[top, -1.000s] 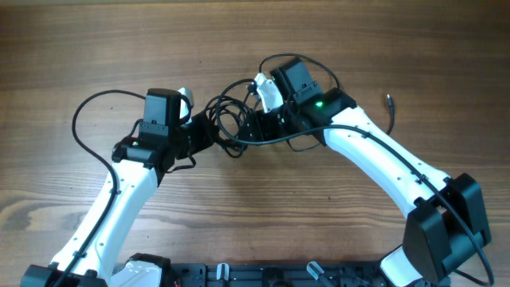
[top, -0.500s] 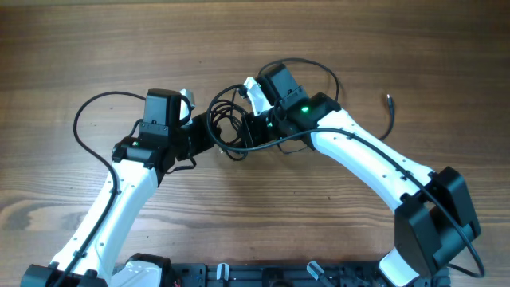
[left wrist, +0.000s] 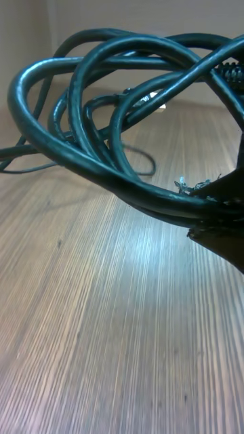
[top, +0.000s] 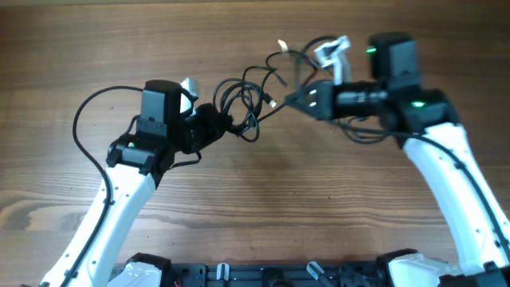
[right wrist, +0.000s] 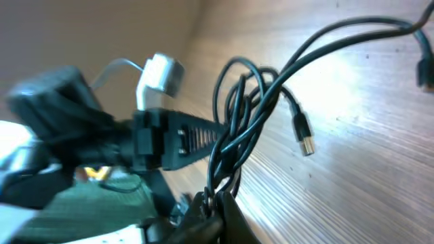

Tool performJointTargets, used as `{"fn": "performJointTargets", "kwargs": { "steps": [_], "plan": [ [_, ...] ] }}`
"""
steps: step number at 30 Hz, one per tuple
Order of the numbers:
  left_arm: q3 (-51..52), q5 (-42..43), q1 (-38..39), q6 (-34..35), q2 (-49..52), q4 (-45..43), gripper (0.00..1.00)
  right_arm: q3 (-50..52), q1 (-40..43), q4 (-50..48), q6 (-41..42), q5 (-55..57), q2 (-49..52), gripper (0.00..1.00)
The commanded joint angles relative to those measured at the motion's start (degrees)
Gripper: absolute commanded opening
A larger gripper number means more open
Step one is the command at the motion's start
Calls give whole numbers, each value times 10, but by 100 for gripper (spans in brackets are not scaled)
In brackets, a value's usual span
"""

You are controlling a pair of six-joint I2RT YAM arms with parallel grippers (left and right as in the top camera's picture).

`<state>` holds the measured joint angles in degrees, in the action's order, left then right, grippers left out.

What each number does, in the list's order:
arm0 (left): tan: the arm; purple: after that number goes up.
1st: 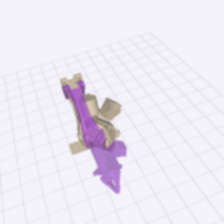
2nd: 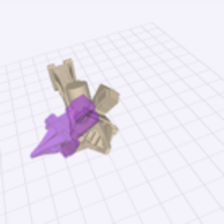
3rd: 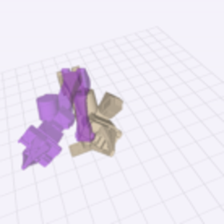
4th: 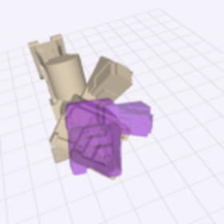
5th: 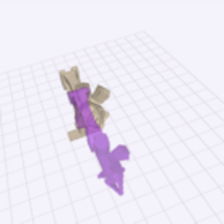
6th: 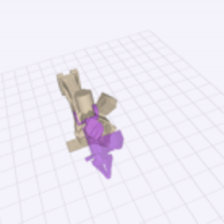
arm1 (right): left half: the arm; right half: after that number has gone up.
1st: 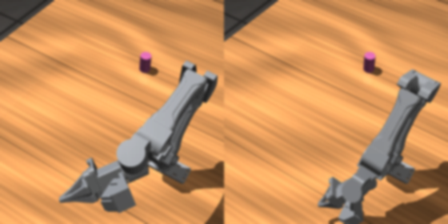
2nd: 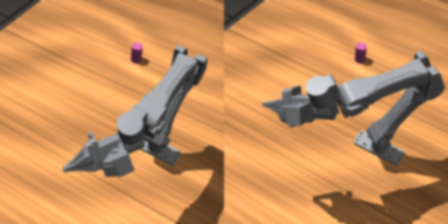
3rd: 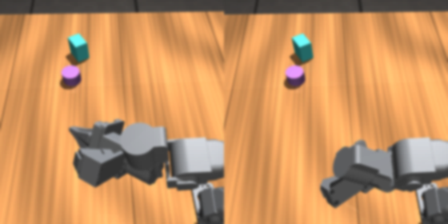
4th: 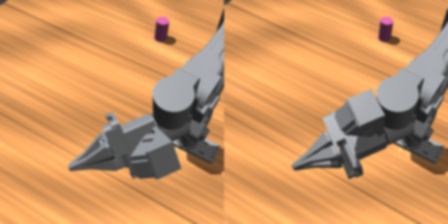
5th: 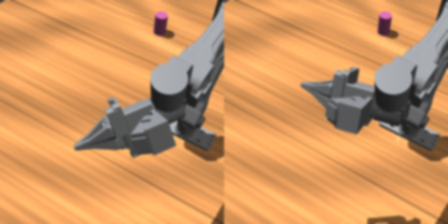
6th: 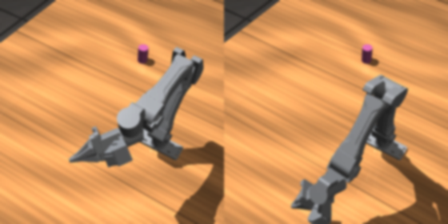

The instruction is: Untangle cables

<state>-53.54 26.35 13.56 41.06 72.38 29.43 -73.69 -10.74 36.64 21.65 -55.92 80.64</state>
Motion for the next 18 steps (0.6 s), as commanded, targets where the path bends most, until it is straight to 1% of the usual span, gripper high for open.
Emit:
{"fn": "performJointTargets", "kwargs": {
  "steps": [1, 3, 5, 7, 9, 11, 12, 13, 14, 15, 18],
  "plan": [
    [38, -130, -19, -26, 22, 49, 4, -24, 113, -51, 59, -109, -46, 4],
    [38, -129, -19, -26, 22, 49, 4, -24, 137, -25, 70, -36, -42, 4],
    [38, -120, -19, -11, 22, 42, 4, -24, 132, 44, 76, 105, -32, 4],
    [38, -93, -19, -12, 22, 21, 4, -24, 111, 96, 67, 178, -16, 4],
    [38, -57, -19, -12, 22, -14, 4, -24, 84, 125, 52, 205, 4, 5],
    [38, -34, -19, -12, 22, -47, 4, -24, 62, 134, 30, 205, 19, 20],
    [38, -25, -19, -14, 22, -64, 4, -24, 50, 135, 21, 205, 26, 43],
    [38, -20, -19, -14, 22, -79, 4, -24, 38, 136, 9, 205, 33, 54],
    [38, -17, -19, -14, 22, -91, 4, -24, 28, 133, 2, 205, 34, 61],
    [38, -17, -19, -14, 22, -98, 4, -24, 22, 130, -9, 204, 34, 64],
    [38, -17, -19, -22, 22, -109, 4, -24, -4, 102, -50, 171, 34, 65]
  ]
}}
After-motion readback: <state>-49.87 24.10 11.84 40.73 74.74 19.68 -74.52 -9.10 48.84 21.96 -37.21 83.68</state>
